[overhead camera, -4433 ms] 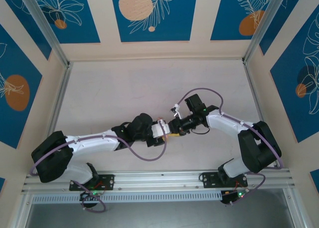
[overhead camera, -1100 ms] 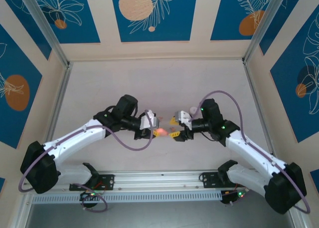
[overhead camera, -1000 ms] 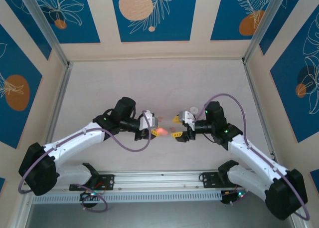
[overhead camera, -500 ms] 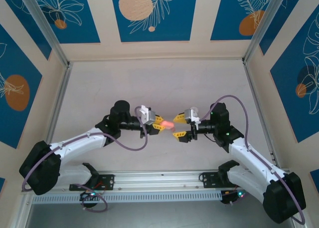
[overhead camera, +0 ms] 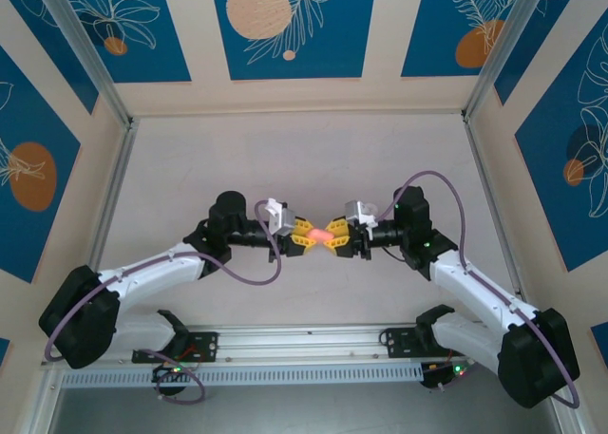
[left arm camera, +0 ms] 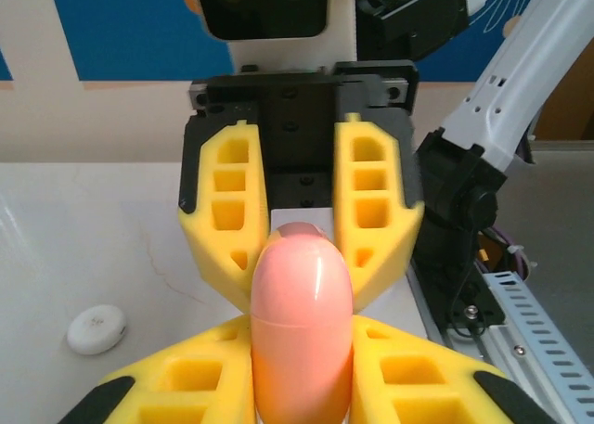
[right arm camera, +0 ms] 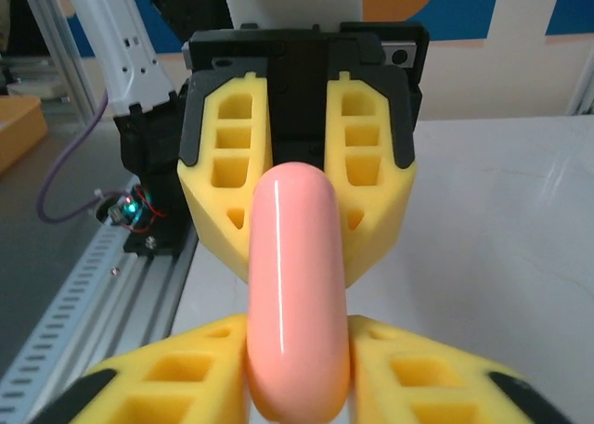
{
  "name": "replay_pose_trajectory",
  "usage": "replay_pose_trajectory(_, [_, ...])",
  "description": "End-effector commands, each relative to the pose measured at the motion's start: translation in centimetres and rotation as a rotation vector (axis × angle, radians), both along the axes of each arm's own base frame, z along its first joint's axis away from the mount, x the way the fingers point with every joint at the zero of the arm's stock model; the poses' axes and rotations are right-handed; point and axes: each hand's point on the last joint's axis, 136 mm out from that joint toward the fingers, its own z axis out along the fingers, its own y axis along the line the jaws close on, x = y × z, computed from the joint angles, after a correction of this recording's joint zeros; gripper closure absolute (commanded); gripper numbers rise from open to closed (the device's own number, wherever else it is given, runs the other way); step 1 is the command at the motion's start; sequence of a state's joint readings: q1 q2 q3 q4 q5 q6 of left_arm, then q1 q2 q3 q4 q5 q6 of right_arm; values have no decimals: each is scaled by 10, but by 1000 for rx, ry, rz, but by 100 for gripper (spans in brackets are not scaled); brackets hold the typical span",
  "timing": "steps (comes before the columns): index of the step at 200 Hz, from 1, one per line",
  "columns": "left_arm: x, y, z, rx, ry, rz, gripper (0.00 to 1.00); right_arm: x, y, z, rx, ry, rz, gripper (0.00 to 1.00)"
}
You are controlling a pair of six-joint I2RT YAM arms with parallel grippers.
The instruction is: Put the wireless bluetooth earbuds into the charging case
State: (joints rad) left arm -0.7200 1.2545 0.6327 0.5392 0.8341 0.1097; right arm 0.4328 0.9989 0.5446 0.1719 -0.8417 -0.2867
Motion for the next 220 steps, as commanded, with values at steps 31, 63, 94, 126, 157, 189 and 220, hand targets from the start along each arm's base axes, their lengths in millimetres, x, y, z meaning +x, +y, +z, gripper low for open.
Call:
replay_pose_trajectory(31, [-3, 6, -9, 68, -29, -6, 52, -2, -1, 7, -72, -61, 26, 81])
replay_pose_trajectory(63, [-8, 16, -17, 171, -66, -4, 45, -3, -7, 1, -184, -93, 19, 81])
replay_pose_trajectory(94, [-8, 16, -16, 183, -70, -10, 45, -6, -6, 1, -205, -107, 44, 81])
replay_pose_trajectory(126, [-5, 12, -12, 152, -61, -8, 46, -11, 0, 2, -180, -95, 85, 81])
replay_pose_trajectory(157, [-6, 9, -10, 140, -50, -24, 50, -12, 6, 1, -163, -74, 109, 81])
replay_pose_trajectory(189, [-6, 8, -11, 139, -38, -32, 55, -11, 11, 0, -150, -68, 120, 81])
replay_pose_trajectory(220, [-7, 8, -10, 132, -35, -31, 59, -10, 13, -1, -153, -59, 125, 81])
